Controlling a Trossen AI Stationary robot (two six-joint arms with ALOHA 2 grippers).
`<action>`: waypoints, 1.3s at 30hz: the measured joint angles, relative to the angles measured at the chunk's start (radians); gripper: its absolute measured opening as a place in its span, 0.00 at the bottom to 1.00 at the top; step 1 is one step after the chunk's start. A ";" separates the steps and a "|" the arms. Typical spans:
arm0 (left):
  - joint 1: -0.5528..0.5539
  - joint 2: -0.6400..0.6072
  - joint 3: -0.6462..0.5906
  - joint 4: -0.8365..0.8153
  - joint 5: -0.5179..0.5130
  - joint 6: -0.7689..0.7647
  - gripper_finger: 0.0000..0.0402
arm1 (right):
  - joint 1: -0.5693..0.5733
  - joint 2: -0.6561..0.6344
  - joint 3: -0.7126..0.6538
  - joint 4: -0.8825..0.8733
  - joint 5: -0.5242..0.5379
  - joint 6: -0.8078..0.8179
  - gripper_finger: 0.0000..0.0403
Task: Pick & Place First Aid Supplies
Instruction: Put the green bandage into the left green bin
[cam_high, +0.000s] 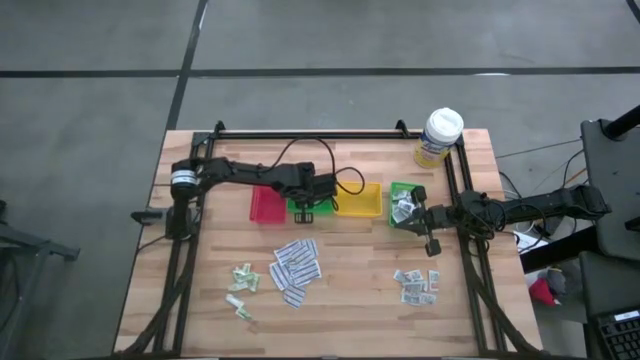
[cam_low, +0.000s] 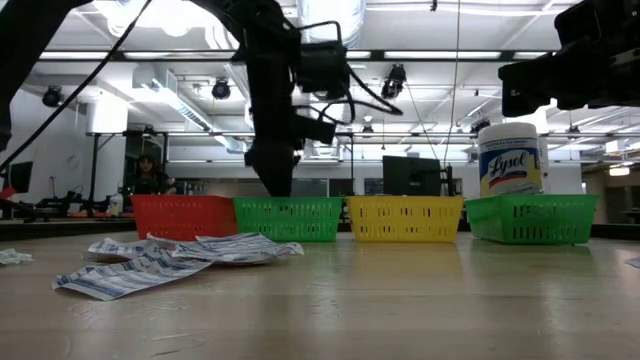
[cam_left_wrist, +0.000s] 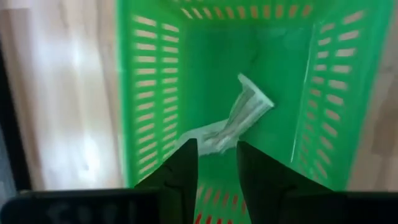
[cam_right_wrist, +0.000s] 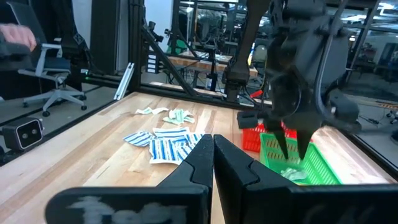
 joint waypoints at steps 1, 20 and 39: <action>0.000 -0.011 0.014 -0.030 -0.001 0.000 0.27 | 0.000 0.000 0.000 0.000 0.000 0.000 0.02; -0.165 -0.368 0.165 -0.403 0.317 -0.530 0.27 | 0.000 0.001 0.000 0.001 0.000 0.000 0.02; -0.568 -0.441 -0.042 -0.399 0.376 -1.265 0.27 | 0.000 0.000 0.000 0.002 0.000 0.000 0.02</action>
